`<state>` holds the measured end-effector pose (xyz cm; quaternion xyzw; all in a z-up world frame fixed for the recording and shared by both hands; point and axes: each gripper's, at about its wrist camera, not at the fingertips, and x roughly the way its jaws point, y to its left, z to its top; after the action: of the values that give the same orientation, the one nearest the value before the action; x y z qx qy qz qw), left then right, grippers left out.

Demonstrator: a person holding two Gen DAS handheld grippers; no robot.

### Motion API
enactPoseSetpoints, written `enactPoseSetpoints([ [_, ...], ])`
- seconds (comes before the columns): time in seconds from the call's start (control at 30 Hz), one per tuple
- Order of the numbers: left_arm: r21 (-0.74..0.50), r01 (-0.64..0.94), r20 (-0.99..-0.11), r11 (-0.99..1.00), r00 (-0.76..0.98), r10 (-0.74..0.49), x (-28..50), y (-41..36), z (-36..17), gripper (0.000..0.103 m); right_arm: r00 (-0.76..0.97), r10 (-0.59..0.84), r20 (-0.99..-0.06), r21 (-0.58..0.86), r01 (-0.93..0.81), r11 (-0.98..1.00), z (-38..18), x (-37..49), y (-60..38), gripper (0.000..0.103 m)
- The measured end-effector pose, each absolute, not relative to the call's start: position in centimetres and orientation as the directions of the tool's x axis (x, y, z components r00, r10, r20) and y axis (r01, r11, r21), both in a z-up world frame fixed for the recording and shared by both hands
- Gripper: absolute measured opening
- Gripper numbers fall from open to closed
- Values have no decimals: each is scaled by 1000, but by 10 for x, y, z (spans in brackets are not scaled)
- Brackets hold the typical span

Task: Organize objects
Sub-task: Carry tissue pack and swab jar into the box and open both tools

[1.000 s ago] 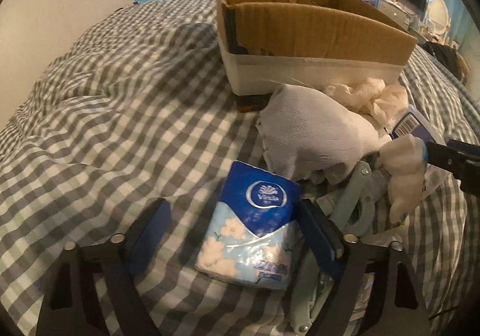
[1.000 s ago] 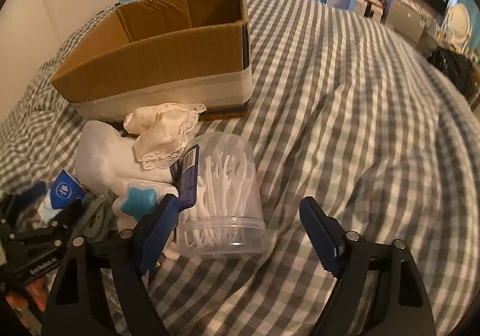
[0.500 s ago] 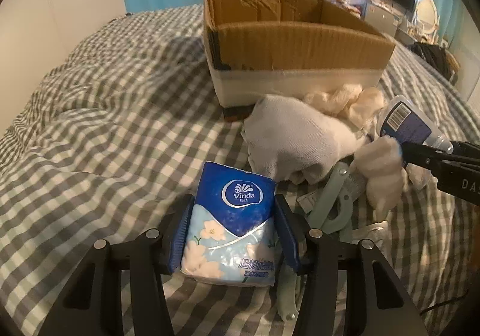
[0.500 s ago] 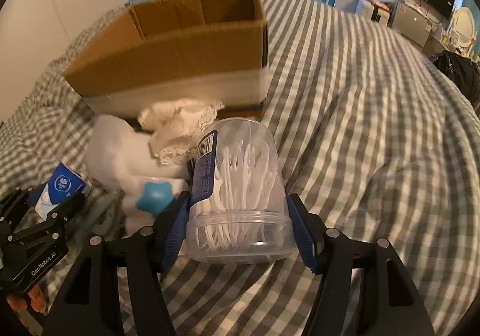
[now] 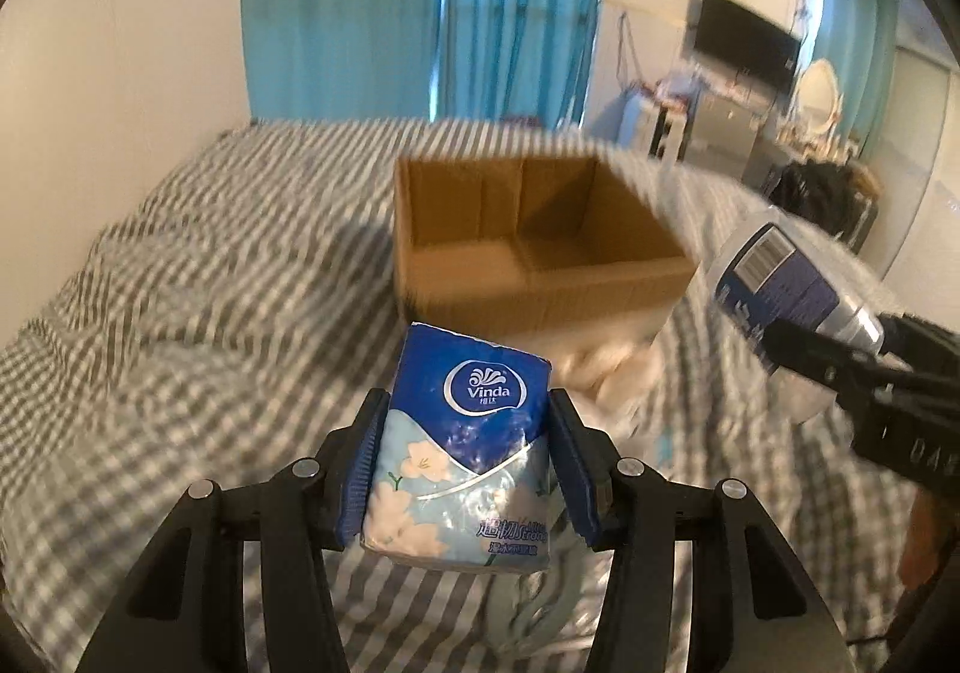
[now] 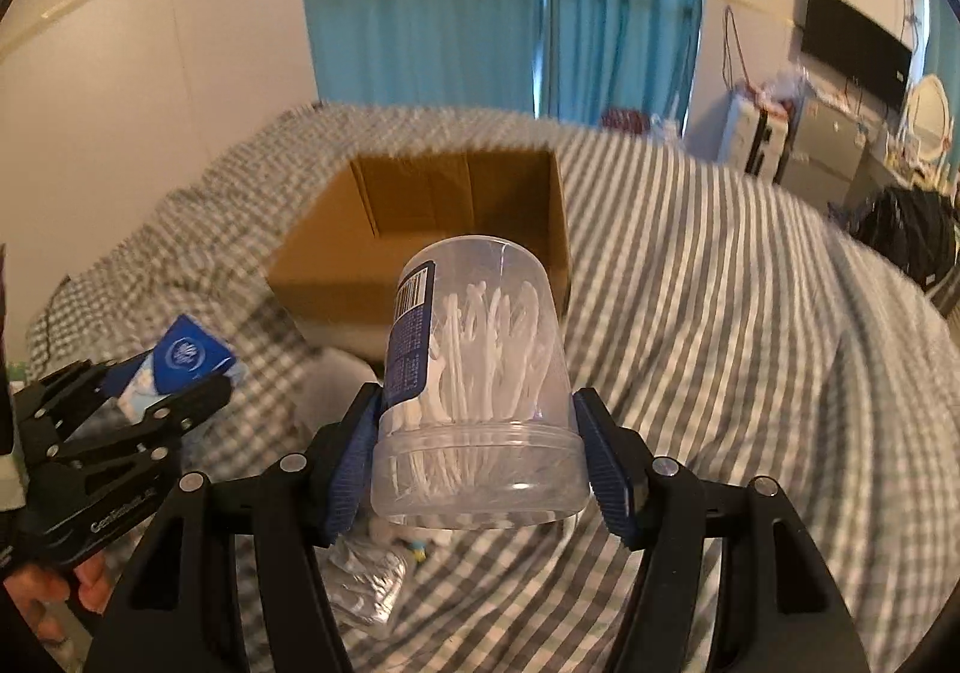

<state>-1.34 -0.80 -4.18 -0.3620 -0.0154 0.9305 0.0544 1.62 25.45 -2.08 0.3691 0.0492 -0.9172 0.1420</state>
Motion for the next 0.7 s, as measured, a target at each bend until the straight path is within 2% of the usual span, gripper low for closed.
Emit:
enactPoseSetpoints([
  [0.2, -89, -120, -585, -989, -797, 149, -38, -3, 17, 53, -737, -257, -626, -2, 331, -944, 33, 5, 245, 63],
  [0.37, -74, -146, -547, -987, -821, 163, -70, 7, 44, 53, -760, -281, -586, -1, 348, -938, 67, -22, 240, 63],
  [0.7, -35, -144, -539, -989, -830, 140, -162, 17, 50, 53, -780, -278, -561, -10, 342, -939, 79, -107, 222, 63],
])
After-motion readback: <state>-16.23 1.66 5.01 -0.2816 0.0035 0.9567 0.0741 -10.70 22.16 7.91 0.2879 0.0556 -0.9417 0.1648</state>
